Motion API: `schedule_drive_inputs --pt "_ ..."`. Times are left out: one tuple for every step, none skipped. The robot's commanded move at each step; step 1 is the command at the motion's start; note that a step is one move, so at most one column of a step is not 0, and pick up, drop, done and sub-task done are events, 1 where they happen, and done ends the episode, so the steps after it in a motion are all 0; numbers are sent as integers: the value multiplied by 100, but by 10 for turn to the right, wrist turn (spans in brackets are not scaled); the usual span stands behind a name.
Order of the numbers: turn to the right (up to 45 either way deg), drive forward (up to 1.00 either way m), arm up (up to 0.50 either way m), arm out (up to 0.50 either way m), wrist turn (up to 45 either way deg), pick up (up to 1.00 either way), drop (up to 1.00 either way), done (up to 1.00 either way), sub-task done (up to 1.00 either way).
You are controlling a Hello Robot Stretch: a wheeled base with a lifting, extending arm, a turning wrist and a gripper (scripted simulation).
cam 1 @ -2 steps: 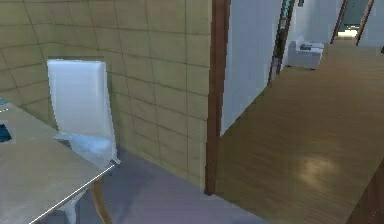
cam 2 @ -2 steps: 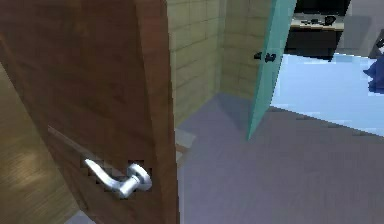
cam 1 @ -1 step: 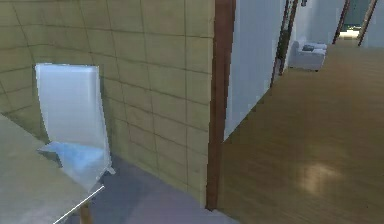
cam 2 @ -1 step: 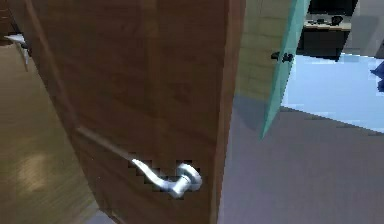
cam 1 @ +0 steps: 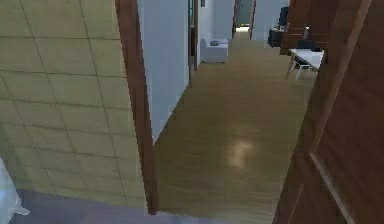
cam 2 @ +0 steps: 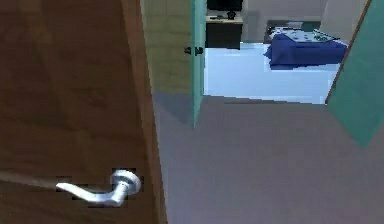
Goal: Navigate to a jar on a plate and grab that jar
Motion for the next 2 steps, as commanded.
schedule_drive_inputs --pt "0 100 0 0 0 0 0 0 0" --pt "0 35 0 0 0 0 0 0 0"
